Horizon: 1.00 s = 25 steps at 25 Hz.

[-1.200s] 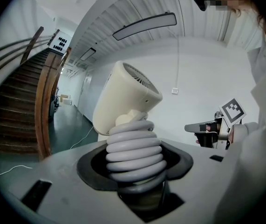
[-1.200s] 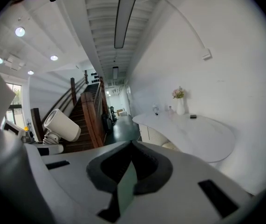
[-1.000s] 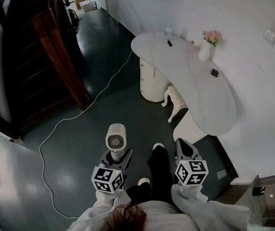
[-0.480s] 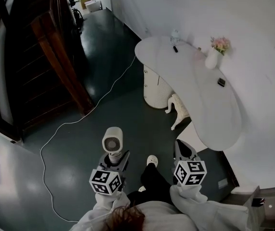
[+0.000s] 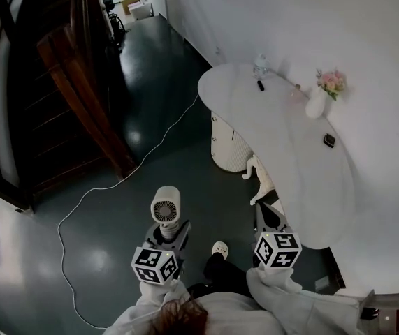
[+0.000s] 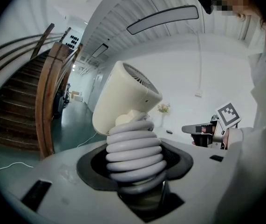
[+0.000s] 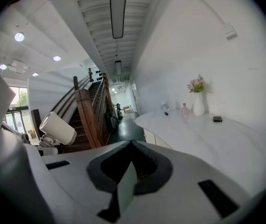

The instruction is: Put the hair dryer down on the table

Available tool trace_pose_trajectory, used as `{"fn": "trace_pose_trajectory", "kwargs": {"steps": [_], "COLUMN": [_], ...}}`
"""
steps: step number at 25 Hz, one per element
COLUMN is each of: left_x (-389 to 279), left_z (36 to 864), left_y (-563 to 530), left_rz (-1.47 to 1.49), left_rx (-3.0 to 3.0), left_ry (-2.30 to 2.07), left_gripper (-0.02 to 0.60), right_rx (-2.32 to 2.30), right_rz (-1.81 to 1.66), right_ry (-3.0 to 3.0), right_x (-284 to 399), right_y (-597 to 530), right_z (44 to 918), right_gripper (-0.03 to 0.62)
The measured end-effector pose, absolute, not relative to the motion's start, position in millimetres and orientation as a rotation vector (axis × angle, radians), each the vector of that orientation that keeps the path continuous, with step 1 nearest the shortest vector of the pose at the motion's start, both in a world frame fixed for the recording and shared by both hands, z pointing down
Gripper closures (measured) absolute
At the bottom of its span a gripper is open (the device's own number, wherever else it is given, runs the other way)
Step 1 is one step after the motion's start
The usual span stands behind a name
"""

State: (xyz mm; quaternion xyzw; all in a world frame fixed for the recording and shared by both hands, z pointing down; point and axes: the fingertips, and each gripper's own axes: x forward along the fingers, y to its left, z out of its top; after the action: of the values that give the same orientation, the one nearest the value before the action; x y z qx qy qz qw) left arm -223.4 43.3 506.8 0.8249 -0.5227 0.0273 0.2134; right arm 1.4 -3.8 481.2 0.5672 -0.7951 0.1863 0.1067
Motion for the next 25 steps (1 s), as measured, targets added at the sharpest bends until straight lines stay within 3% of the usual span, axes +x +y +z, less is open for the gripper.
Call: {"fn": "trace_pose_trajectory", "kwargs": {"steps": [16,25], "left_x": [-203.4,-193.4], "left_z": [512.9,521.2], "left_y": [-79.0,-94.8], "left_rz": [0.007,-0.002], "left_rx": [2.257,2.235], "left_ry": [-1.456,-1.445], "left_gripper": [0.356,0.356], "right_rx": [1.696,1.697], "right_rz": [0.54,0.576], "right_ry": [-2.336,-2.334], "right_x": [35.5,46.0], "right_y": [-120.6,-133.2], "right_z": [487.5,498.4], "right_gripper": [0.545,0.545]}}
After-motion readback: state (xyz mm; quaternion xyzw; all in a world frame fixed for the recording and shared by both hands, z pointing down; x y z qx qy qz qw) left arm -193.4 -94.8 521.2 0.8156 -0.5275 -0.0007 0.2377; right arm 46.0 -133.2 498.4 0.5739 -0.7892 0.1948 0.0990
